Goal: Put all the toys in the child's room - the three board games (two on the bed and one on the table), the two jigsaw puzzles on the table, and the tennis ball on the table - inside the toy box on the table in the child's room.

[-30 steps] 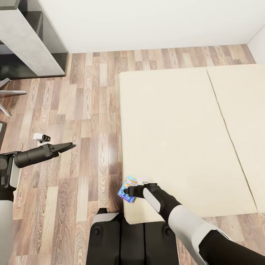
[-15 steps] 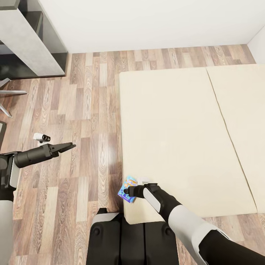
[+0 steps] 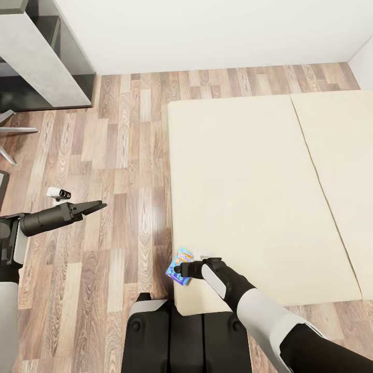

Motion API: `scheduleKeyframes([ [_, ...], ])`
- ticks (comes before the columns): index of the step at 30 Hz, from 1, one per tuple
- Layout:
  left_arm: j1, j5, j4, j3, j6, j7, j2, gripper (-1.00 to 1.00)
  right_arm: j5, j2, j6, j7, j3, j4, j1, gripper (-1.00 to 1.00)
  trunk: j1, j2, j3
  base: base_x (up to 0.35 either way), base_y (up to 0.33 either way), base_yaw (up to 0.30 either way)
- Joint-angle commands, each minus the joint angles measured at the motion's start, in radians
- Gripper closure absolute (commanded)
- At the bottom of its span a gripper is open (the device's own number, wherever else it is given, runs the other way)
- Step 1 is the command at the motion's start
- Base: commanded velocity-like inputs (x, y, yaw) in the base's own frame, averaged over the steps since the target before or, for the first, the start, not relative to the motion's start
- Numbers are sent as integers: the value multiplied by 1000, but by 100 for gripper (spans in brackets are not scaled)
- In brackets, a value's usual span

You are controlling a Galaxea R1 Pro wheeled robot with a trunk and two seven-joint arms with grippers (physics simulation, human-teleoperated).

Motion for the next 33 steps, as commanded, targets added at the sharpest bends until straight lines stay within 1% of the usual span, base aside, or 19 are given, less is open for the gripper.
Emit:
scheduleKeyframes([
  [1,0,-1,0,0,11,-4,0,-100,-6,0,4,-4,3,0,-1,-100,1,-2,-1,0,0,0],
  [5,0,-1,0,0,11,-4,0,-100,-7,0,18,-5,2,-3,-1,-100,1,-2,-1,0,0,0],
  [14,0,-1,0,0,11,-4,0,-100,-8,0,95,-8,-3,-10,6,-100,1,-2,-1,0,0,0],
  [16,0,-1,0,0,11,-4,0,-100,-8,0,104,-9,-13,-11,7,-100,1,-2,-1,0,0,0],
  [18,0,-1,0,0,11,-4,0,-100,-7,0,115,-10,-39,-11,9,-100,1,-2,-1,0,0,0],
  [20,0,-1,0,0,11,-4,0,-100,-6,0,118,-10,-51,-11,9,-100,1,-2,-1,0,0,0],
  [24,1,-1,0,0,10,-4,0,-100,-5,0,121,-11,-61,-11,9,-100,1,-2,-1,0,0,0],
  [33,1,-1,0,0,11,-4,0,-100,-5,0,120,-11,-65,-11,11,-100,1,-2,8,0,0,0],
])
